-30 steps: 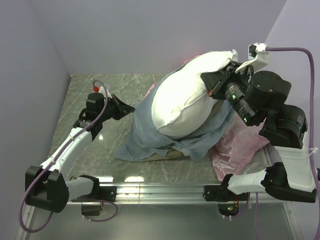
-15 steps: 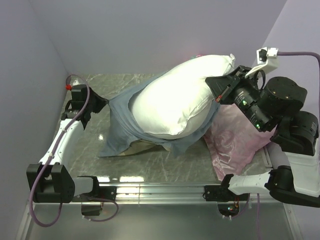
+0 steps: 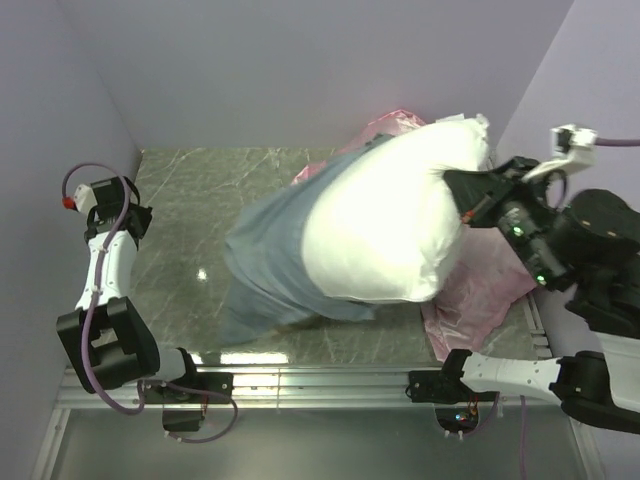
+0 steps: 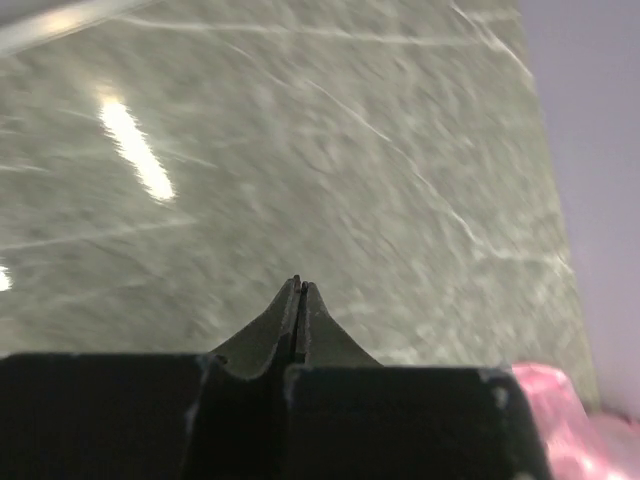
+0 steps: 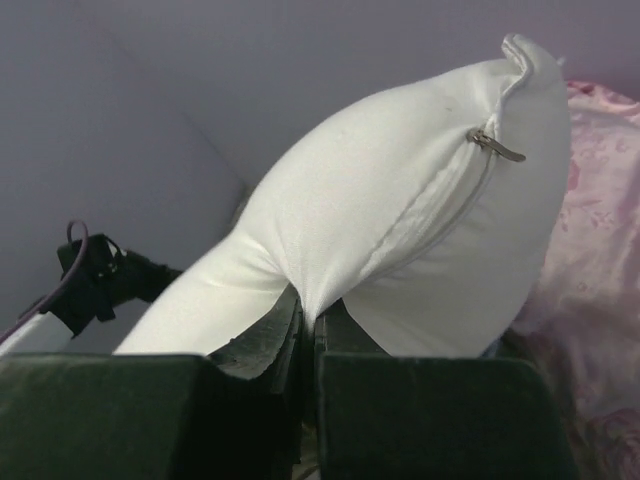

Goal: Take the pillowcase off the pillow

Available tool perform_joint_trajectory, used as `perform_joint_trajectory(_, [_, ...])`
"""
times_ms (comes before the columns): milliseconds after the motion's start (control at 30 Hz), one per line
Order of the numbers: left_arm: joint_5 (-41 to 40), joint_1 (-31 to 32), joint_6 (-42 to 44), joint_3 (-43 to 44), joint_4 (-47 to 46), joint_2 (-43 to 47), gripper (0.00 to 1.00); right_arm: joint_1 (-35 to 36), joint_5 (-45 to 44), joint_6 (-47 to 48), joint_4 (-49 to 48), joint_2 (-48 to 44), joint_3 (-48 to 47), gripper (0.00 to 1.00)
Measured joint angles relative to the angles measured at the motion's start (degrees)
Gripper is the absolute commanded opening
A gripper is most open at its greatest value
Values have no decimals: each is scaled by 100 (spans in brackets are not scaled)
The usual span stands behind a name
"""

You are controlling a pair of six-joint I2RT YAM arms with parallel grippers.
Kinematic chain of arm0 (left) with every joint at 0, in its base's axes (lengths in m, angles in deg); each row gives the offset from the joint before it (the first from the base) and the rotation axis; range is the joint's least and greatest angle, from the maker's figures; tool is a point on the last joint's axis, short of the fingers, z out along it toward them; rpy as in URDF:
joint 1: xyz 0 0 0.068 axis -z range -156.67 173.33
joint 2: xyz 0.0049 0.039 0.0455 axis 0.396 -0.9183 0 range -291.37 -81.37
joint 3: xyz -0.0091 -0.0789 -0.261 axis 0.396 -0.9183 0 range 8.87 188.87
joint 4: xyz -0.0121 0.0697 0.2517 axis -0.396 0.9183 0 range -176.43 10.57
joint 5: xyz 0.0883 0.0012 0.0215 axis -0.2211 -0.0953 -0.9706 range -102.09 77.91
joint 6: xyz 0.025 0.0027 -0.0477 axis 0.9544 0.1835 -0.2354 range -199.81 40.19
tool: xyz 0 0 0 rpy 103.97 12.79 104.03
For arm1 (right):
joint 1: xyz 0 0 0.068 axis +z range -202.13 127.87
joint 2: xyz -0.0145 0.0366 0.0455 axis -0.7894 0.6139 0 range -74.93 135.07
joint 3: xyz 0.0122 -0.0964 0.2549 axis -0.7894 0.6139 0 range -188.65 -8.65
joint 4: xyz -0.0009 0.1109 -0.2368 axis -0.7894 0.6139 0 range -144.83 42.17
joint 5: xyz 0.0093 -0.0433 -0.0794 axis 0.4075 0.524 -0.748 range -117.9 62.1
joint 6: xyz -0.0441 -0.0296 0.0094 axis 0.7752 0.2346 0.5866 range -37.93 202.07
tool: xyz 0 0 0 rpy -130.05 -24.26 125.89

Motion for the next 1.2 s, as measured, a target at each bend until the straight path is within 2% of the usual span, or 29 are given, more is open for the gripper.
perform_joint_trajectory(167, [-205, -249, 0, -52, -37, -105, 0, -4, -450, 245, -31, -398, -190, 0])
perform_joint_trajectory(267, [304, -232, 83, -221, -437, -98, 0, -39, -743, 328, -131, -527, -374, 0])
perform_joint_trajectory(333, [793, -138, 177, -315, -614, -116, 8, -55, -868, 354, -306, -623, -313, 0])
perform_joint_trajectory(367, [1062, -35, 245, -332, -682, -138, 18, -55, -874, 361, -415, -669, -203, 0])
perform_joint_trajectory(433, [1532, 243, 343, -391, -916, -160, 32, -55, -866, 369, -568, -684, -24, 0])
perform_joint_trajectory(467, [1794, 479, 391, -492, -1119, -151, 44, -55, -850, 372, -627, -643, 33, 0])
perform_joint_trajectory(533, [2072, 866, 411, -693, -1366, -85, 53, -55, -833, 374, -726, -490, 31, 0])
perform_joint_trajectory(600, [2304, 1670, 549, -1038, -1556, 188, 61, -55, -791, 391, -811, -245, -81, 0])
perform_joint_trajectory(700, [2402, 2682, 616, -1419, -1709, 883, 66, -55, -673, 439, -876, 181, -339, 0])
perform_joint_trajectory(767, [2472, 3073, 643, -1609, -1843, 1478, 71, -55, -566, 466, -905, 348, -494, 0])
perform_joint_trajectory(900, [2538, 3373, 658, -1784, -2413, 2140, 72, -55, -57, 483, -1097, 476, -459, 0])
perform_joint_trajectory(1033, [2660, 3602, 658, -1766, -2811, 1777, 74, -55, 365, 474, -981, 494, -658, 0])
perform_joint_trajectory(1200, [3158, 3630, 647, -1438, -3099, 448, 76, -55, 1060, 319, -922, 450, -907, 0])
